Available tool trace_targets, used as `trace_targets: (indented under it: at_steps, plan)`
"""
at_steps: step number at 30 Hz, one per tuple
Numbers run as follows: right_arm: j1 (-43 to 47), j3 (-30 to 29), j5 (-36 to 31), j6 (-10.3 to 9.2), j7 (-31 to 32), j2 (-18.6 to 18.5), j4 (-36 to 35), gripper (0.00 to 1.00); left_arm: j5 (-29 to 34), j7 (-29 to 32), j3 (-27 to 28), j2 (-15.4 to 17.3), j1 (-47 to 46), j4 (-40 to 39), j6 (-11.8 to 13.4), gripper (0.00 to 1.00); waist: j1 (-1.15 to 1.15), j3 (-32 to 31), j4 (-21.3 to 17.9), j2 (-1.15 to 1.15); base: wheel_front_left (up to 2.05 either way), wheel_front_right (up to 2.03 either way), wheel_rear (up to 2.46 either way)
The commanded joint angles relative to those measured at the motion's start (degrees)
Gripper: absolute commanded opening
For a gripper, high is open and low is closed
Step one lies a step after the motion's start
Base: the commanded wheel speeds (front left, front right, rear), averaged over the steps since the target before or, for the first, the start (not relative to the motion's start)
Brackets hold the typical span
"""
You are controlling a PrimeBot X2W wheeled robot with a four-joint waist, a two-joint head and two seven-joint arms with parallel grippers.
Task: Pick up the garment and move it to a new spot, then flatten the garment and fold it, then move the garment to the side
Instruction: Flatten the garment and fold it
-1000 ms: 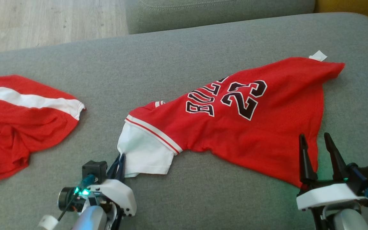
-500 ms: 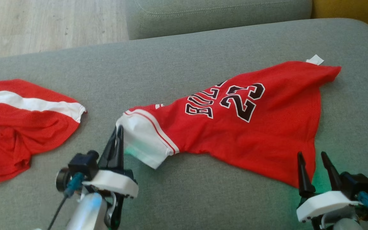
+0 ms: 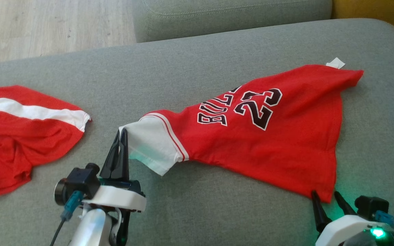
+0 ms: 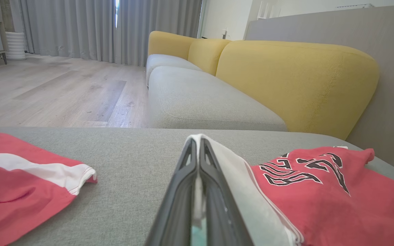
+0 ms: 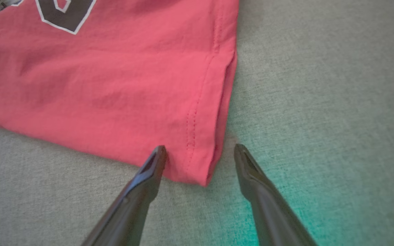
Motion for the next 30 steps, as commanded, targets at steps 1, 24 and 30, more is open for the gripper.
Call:
trace_targets:
  at_steps: [1,24,30]
  plan:
    - [-0.7,1.3,0.5,-0.04,0.3,-0.3,-1.7,1.00,0.3,-0.5,2.1,0.2,-1.7,-2.1,-0.2,0.00,0.00,0.0,0.1,0.00,0.00,0.00,0.00]
    - [-2.5,7.1,7.7,-0.04,0.5,-0.3,-5.7,0.00,-1.9,-0.5,2.4,0.2,-1.0,-2.1,-0.5,0.00,0.00,-1.1,0.9,0.00,0.00,0.00,0.00]
    - [-6.8,8.8,7.7,-0.04,-0.8,-1.0,-14.1,0.00,-10.1,-0.5,4.1,0.2,-2.3,-4.2,-1.1,0.00,0.00,-3.1,0.6,0.00,0.00,0.00,0.00]
